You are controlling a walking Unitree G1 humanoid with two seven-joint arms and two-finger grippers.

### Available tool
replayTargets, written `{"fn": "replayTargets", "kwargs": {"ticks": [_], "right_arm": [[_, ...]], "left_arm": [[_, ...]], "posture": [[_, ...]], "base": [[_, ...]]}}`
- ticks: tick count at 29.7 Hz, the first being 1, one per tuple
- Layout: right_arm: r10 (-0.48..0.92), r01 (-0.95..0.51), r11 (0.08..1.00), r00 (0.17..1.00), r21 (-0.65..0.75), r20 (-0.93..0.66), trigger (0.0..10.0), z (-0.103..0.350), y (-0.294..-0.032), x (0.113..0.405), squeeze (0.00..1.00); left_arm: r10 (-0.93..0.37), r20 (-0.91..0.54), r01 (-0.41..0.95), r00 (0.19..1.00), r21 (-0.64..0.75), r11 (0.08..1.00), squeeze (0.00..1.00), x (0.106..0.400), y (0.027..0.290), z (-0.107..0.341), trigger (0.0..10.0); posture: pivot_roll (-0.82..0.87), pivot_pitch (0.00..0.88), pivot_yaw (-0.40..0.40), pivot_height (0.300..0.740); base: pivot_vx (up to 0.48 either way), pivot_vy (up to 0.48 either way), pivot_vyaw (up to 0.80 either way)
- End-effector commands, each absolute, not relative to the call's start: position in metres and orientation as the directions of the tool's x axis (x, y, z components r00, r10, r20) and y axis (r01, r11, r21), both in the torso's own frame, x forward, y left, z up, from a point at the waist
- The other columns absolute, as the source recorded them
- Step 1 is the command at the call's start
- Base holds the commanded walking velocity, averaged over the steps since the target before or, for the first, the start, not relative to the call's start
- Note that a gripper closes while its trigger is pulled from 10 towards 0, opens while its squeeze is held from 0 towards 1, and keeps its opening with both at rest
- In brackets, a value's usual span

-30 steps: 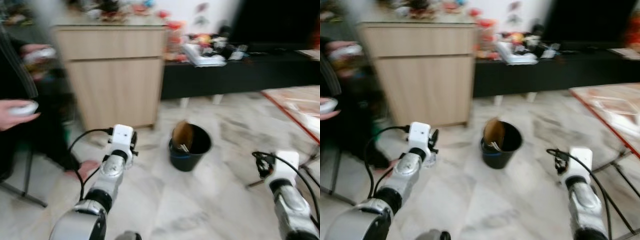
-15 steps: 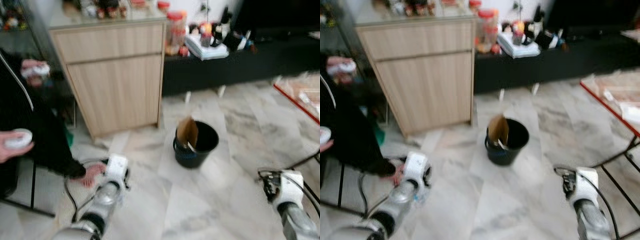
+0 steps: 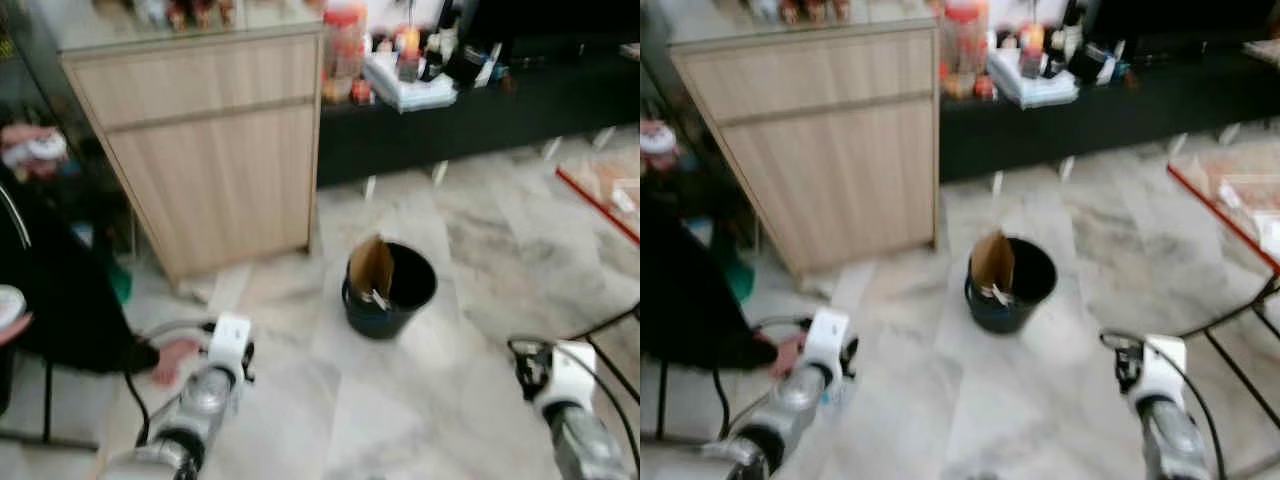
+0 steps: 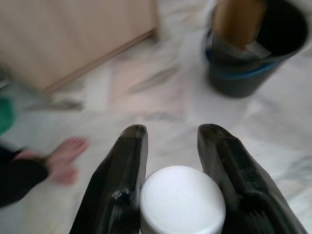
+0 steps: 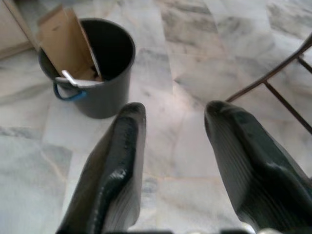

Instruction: Picking trash to rubbish bin

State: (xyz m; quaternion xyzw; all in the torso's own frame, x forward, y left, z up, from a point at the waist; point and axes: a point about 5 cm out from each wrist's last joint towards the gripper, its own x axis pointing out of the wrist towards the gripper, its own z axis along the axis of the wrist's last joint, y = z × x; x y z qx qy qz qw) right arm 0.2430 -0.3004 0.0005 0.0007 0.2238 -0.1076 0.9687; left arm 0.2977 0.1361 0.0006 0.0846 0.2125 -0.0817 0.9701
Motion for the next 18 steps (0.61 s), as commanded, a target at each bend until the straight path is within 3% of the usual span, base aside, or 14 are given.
{"fn": "replayTargets", "kwargs": {"ticks": [1,8,15,18], "right_arm": [[-0.203,0.207,0.978,0.898,-0.032,-0.39,10.0,0.008,-0.3,0.251,0.0],[-0.171,0.166,0.985,0.916,-0.044,-0.363,10.0,0.015,-0.288,0.265,0.0],[-0.259,0.254,0.964,0.807,-0.084,-0.53,10.0,-0.014,-0.304,0.229,0.0],[-0.235,0.247,0.967,0.779,-0.06,-0.581,10.0,-0.025,-0.3,0.218,0.0]], "left_arm": [[-0.102,-0.41,0.175,0.906,0.143,0.974,0.0,0.302,0.143,0.005,10.0],[-0.137,-0.436,0.212,0.889,0.128,0.969,0.0,0.299,0.133,0.001,10.0],[-0.119,-0.538,0.232,0.834,0.146,0.962,0.0,0.279,0.141,-0.02,10.0],[-0.093,-0.576,0.218,0.812,0.151,0.964,0.0,0.269,0.147,-0.029,10.0]], "posture": [[0.06,0.128,-0.079,0.74],[0.07,0.113,-0.077,0.74],[0.07,0.091,-0.08,0.74],[0.07,0.088,-0.077,0.74]], "base": [[0.322,0.0,-0.79],[0.319,0.0,-0.11],[0.318,0.0,0.0],[0.315,0.0,0.0]]}}
